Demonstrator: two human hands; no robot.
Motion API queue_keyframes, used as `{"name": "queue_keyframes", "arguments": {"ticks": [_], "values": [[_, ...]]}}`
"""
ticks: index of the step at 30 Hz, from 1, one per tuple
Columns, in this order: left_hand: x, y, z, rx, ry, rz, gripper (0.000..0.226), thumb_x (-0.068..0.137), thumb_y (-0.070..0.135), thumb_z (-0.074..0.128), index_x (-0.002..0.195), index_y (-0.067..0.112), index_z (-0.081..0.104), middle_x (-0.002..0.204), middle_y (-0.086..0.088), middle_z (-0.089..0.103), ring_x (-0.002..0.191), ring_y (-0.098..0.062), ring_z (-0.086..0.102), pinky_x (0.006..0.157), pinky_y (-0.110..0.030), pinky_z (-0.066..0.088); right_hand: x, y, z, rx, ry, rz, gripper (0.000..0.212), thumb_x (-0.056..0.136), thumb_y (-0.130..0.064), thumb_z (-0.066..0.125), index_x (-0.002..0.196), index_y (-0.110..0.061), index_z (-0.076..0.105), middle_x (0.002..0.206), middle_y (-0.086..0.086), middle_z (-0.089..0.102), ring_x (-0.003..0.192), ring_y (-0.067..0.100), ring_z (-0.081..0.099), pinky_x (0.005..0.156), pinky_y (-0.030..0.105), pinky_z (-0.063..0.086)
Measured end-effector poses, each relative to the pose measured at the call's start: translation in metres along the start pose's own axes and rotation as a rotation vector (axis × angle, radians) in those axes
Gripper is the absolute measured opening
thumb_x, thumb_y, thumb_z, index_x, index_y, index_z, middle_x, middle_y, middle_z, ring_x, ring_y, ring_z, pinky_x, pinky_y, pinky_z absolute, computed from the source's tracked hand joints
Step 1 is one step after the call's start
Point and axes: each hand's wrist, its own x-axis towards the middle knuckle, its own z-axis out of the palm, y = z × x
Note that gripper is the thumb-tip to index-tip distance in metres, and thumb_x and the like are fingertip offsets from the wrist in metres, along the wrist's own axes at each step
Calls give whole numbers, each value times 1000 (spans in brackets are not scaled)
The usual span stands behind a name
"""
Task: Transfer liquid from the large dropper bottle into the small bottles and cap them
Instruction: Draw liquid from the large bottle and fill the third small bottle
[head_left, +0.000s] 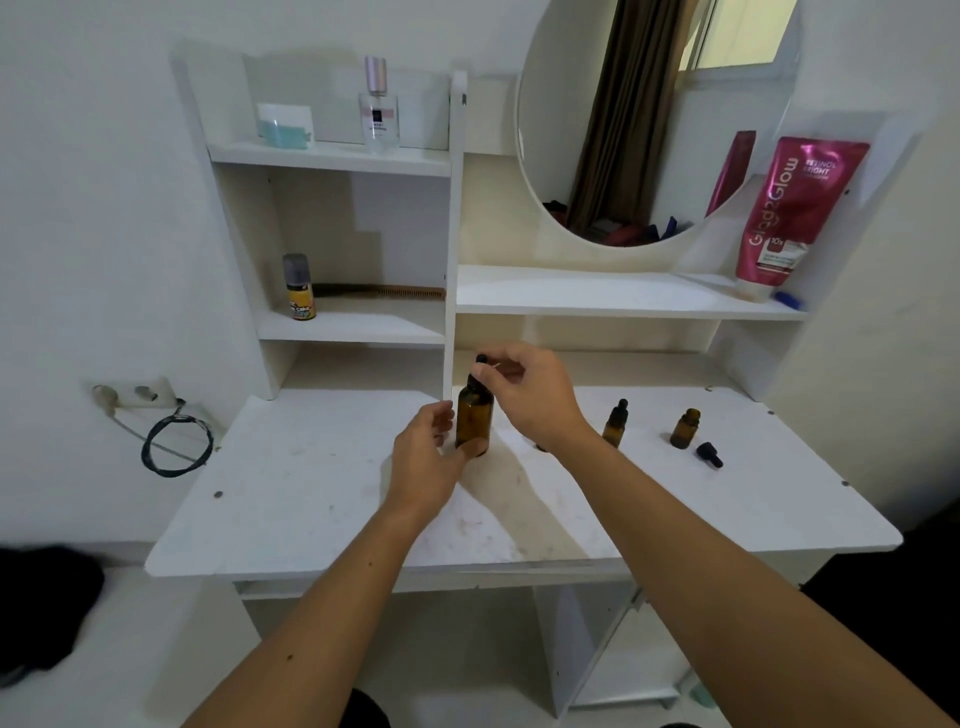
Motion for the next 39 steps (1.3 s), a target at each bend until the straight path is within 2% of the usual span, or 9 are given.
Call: {"name": "queue_keyframes", "arguments": {"ticks": [2, 6, 11, 17, 20, 31, 35, 37, 39], "values": [[2, -2, 0, 19, -13, 17, 57, 87, 26, 82, 138, 16, 58, 131, 0, 67, 118, -19, 63, 105, -35, 52, 2, -2, 0, 2, 17, 11, 17, 99, -23, 71, 114, -17, 78, 103, -6, 76, 96, 11, 70, 88, 22, 56], [3, -3, -1, 53, -25, 49, 50, 90, 27, 79, 135, 15, 61, 124, 1, 69, 105, -11, 63, 99, -25, 51, 5, -2, 0, 47, 54, 52, 4, 96, -19, 76, 98, -18, 79, 90, -9, 74, 87, 7, 69, 83, 19, 55], [1, -5, 2, 98, -13, 39, 50, 92, 30, 76, 137, 17, 60, 129, 0, 69, 112, -16, 65, 106, -38, 52, 4, -4, 2, 68, 57, 68, 4, 97, -17, 75, 95, -19, 78, 89, -8, 74, 85, 5, 68, 77, 13, 52], [-2, -2, 3, 134, -3, 24, 50, 92, 33, 75, 138, 18, 60, 129, 0, 69, 117, -20, 65, 108, -40, 51, 3, -7, -2, 50, 12, 73, 9, 99, -20, 72, 105, -17, 77, 95, -6, 74, 89, 6, 68, 76, 9, 49], [-4, 0, 3, 170, 1, 35, 52, 93, 35, 74, 139, 18, 59, 129, 1, 69, 117, -19, 66, 107, -36, 51, 2, -10, -7, 30, -6, 64, 15, 100, -23, 71, 112, -17, 77, 99, -8, 73, 89, 0, 65, 75, 6, 46], [-14, 5, 9, 259, 37, -15, 63, 94, 37, 72, 149, 22, 45, 146, 0, 58, 132, -23, 58, 111, -43, 47, 7, -45, -47, 137, 177, -109, 18, 99, -16, 70, 115, -13, 77, 101, -7, 75, 88, -10, 67, 81, 2, 49], [-32, 8, 17, 157, 136, -43, 62, 91, 33, 77, 142, 21, 45, 138, -1, 59, 118, -18, 60, 100, -30, 50, -1, -44, -67, 169, 217, -137, 18, 99, -16, 70, 115, -12, 76, 103, -3, 77, 93, 0, 70, 87, 10, 53], [-42, 9, 24, 137, 146, -12, 54, 89, 33, 79, 132, 22, 47, 127, 3, 59, 109, -14, 59, 90, -16, 47, -9, -36, -78, 147, 220, -133, 19, 99, -16, 71, 117, -12, 76, 105, -2, 77, 97, 4, 71, 88, 10, 54], [-49, 11, 35, 86, 125, 2, 50, 88, 32, 81, 125, 22, 49, 118, 5, 60, 105, -13, 60, 81, -11, 44, -18, -23, -89, 129, 231, -124, 19, 99, -17, 71, 116, -13, 76, 104, -4, 77, 98, 5, 71, 87, 10, 53]]}}
